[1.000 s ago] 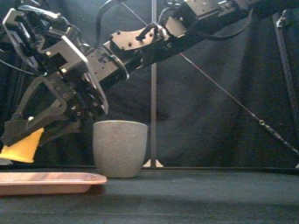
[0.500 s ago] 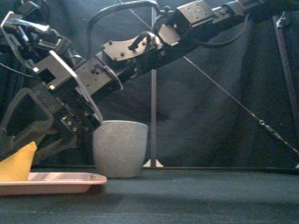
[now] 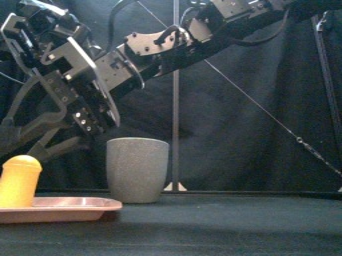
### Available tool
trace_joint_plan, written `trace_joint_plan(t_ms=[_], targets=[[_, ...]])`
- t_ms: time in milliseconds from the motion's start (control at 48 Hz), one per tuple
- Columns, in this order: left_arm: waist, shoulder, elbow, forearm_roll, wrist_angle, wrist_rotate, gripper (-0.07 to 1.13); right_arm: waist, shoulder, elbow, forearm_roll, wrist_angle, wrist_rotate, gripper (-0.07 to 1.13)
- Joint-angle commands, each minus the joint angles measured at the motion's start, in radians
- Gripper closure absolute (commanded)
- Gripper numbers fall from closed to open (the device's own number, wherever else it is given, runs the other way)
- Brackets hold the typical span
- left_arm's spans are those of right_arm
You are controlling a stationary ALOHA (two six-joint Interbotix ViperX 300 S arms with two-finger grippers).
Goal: Pick the yellow can then place it on the pink plate
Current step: Drop yellow can on the pink plate and return to neutral
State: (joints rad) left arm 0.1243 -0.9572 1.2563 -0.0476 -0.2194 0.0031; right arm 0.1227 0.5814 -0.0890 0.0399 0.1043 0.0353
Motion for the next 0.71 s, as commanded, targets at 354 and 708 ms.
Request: trace_joint_plan(t_ms=[354, 708], targets=[[-0.003, 0.005, -0.011, -0.003, -0.003, -0.003, 1.09, -0.063, -0.365, 0.4, 0.011, -0.397, -0.003, 0.14], [0.003, 0.003, -0.008, -0.003, -0.003, -0.003, 1.09, -0.129, -0.686, 0.802, 0.012, -0.637, -0.014, 0.14]])
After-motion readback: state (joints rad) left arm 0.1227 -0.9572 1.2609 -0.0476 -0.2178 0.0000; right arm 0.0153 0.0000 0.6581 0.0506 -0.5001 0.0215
